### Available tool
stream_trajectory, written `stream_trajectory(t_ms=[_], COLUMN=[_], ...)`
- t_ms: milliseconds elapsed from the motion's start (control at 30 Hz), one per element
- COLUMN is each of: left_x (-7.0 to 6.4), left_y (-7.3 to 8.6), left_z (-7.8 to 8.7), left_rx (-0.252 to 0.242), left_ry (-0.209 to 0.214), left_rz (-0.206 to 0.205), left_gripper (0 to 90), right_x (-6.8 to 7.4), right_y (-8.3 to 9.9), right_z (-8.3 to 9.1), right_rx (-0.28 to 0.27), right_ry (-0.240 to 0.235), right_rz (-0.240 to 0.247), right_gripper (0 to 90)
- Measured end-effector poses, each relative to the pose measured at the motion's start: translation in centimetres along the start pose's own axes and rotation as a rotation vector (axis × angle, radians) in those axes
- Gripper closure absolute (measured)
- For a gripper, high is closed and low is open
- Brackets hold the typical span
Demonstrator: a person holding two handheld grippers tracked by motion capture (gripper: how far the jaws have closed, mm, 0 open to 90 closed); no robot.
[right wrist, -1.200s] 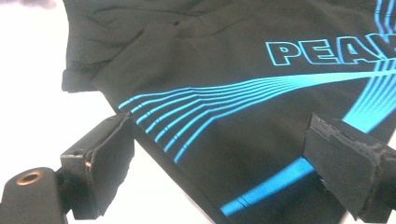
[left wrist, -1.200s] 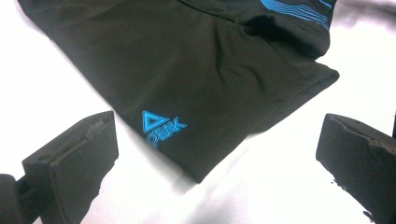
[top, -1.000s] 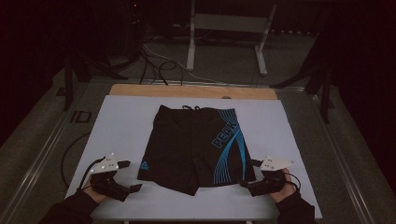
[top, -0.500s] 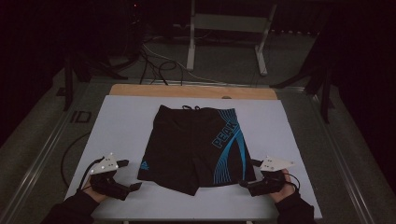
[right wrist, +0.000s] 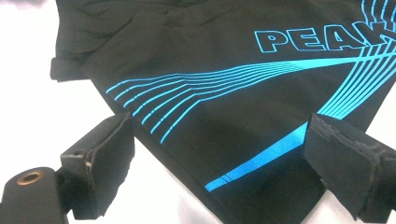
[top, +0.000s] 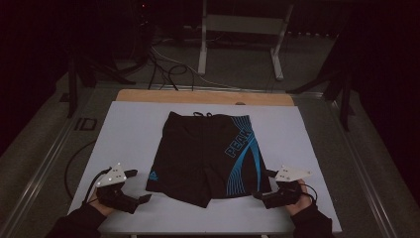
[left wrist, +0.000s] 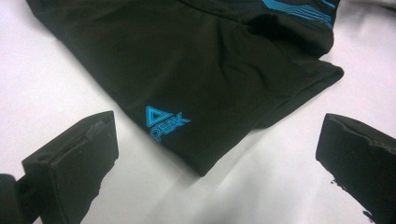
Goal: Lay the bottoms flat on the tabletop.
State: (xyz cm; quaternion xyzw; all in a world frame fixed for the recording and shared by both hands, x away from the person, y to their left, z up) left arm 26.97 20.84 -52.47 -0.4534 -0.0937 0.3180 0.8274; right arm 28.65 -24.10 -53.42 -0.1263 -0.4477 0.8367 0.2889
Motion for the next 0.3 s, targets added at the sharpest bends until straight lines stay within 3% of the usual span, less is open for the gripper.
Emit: stream_trajectory(t_ms=[300], left_x=[0.07], left_y=[-0.02], left_z=[0.02], left_rx=[-0.005], left_ry=[0.001], left_rz=[0.005], left_gripper=[0.4], right_x=[-0.11], right_y=[0.1], right_z=[-0.01], right_rx=[0.002], right_ry=[-0.004], right_rz=[-0.009], right_gripper=[9.8])
Point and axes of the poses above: each handheld gripper's, and its own axes: z roughly backward along the jaws, y roughly out of its underside, x roughly to its left, the point moved 5 cm from there along -z, roughly forward along the jaws, and after that the axes turned 1 degree about z, right-handed, at the moved point
